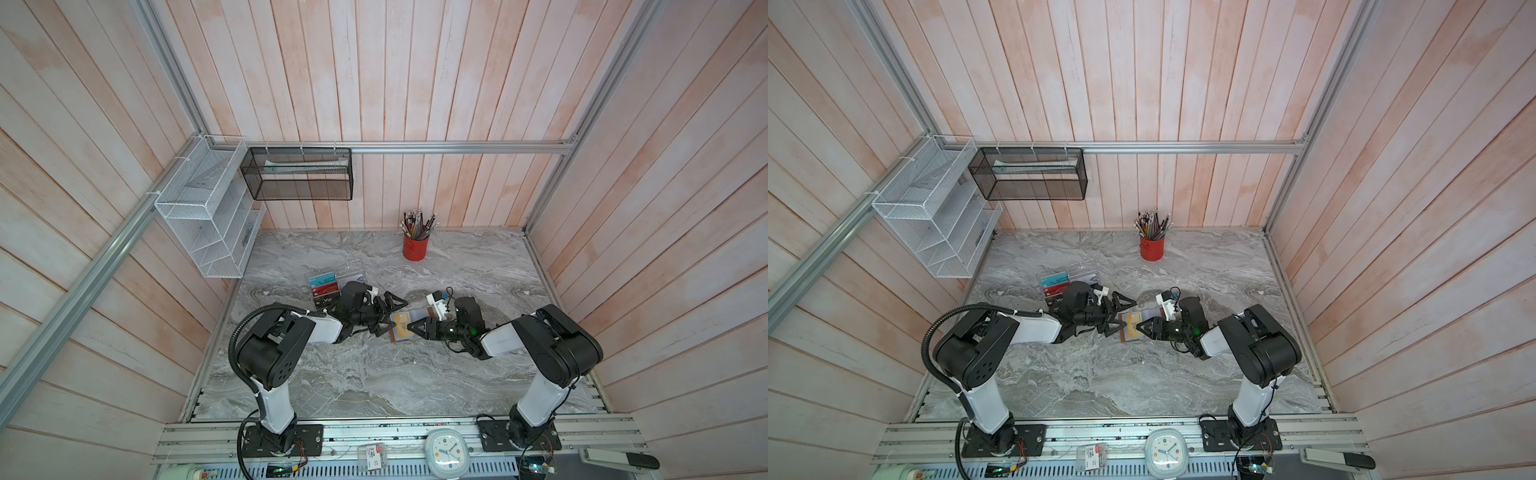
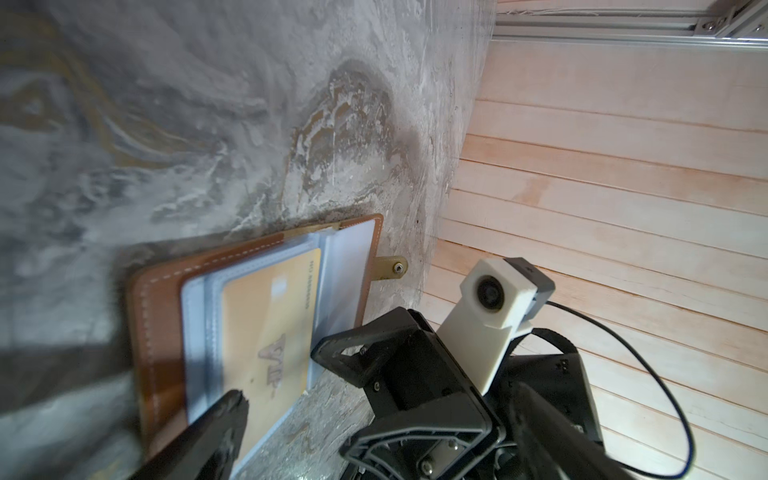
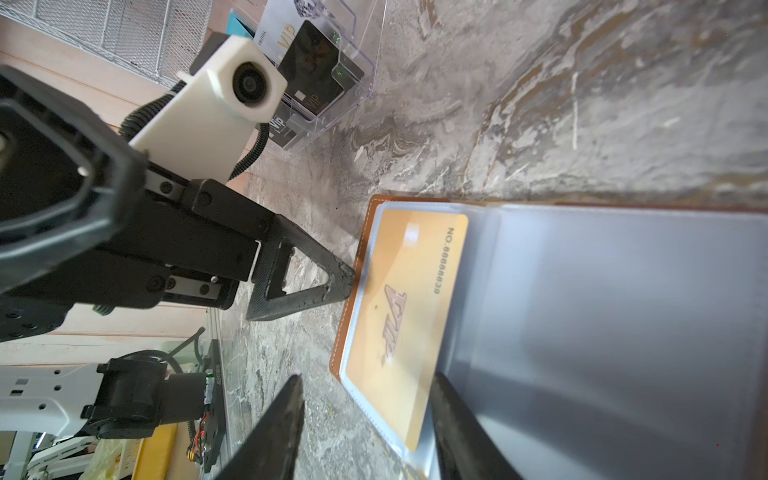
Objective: Take the credit cards out of the card holder
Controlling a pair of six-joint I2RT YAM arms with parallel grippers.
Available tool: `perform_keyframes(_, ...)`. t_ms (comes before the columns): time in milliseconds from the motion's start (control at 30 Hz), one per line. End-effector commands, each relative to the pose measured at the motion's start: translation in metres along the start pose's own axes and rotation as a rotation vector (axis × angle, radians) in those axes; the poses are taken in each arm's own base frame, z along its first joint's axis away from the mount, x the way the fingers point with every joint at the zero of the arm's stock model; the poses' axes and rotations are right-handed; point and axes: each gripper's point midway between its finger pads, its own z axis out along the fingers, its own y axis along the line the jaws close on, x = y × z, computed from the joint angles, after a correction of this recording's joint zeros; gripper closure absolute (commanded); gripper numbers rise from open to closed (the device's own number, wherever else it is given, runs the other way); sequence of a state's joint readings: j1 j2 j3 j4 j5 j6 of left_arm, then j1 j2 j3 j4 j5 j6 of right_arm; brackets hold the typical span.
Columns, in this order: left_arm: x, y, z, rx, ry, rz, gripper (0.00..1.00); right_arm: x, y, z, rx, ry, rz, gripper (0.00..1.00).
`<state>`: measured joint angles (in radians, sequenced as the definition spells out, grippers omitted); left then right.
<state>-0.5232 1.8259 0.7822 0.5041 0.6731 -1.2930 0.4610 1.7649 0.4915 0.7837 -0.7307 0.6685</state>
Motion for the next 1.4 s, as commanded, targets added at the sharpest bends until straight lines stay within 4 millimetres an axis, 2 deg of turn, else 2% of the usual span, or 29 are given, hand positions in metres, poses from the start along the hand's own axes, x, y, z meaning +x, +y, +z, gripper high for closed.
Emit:
perform_keyframes(0,-0.002,0.008,-0.003,-0.026,-0.013,0.023,0.00,0.000,-0.008,0.003,0.019,0.011,0.004,0.49)
perform_keyframes(600,-0.002,0.025,0.009,-0.051,0.007,0.007,0.00,0.001,-0.019,0.006,0.052,0.032,0.037,0.51)
perform_keyframes(933,0.004,0.030,0.015,-0.056,0.024,0.000,0.00,0.003,-0.019,0.009,0.007,0.035,0.075,0.57)
perform_keyframes(1033,0.003,0.021,0.010,-0.034,0.019,0.004,0.00,0.004,-0.020,0.009,0.008,0.034,0.078,0.57)
perform_keyframes(1200,-0.001,-0.006,0.000,-0.004,0.008,0.047,0.00,0.004,-0.022,0.008,0.012,0.033,0.083,0.58)
perform_keyframes(1367,0.000,-0.017,-0.004,0.014,0.002,0.056,0.00,0.002,-0.021,0.008,-0.004,0.026,0.091,0.62)
